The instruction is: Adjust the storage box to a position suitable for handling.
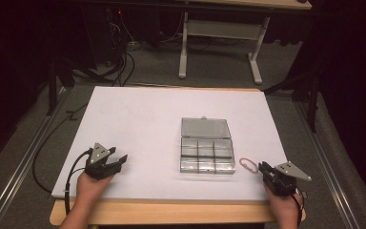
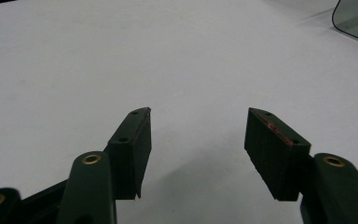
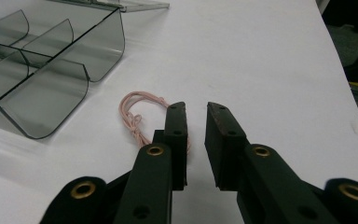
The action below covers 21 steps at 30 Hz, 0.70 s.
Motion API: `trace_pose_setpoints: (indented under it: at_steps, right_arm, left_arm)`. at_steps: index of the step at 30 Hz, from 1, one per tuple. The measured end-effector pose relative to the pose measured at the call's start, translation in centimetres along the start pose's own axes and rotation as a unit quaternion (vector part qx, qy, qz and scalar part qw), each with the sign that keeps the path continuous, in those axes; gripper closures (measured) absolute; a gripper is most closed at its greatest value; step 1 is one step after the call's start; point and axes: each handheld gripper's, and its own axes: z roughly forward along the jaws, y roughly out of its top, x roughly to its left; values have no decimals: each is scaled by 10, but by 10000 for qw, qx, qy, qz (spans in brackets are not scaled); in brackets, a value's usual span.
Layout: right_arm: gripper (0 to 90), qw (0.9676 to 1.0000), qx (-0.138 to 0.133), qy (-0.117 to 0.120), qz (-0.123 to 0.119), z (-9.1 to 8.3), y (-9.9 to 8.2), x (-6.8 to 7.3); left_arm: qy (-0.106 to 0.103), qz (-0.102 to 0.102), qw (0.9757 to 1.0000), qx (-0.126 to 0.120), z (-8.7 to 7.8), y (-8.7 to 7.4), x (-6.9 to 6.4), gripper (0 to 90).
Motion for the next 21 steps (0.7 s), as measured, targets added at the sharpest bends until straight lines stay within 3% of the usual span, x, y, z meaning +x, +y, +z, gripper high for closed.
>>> trace_pose_setpoints:
  at_steps: [6,12,21]
  right_arm:
    - [743,9998,88,-55,168,3,2,1]
    - [739,9995,275,-148,92,0,8,-1]
    - [713,9966,808,-68,134,3,12,-5]
  left_arm:
    - [-100,-78,9999,10,1,0,2,378]
    - [-160,-81,9998,40,1,1,3,327]
    - [-208,-29,9997,110,2,1,2,316]
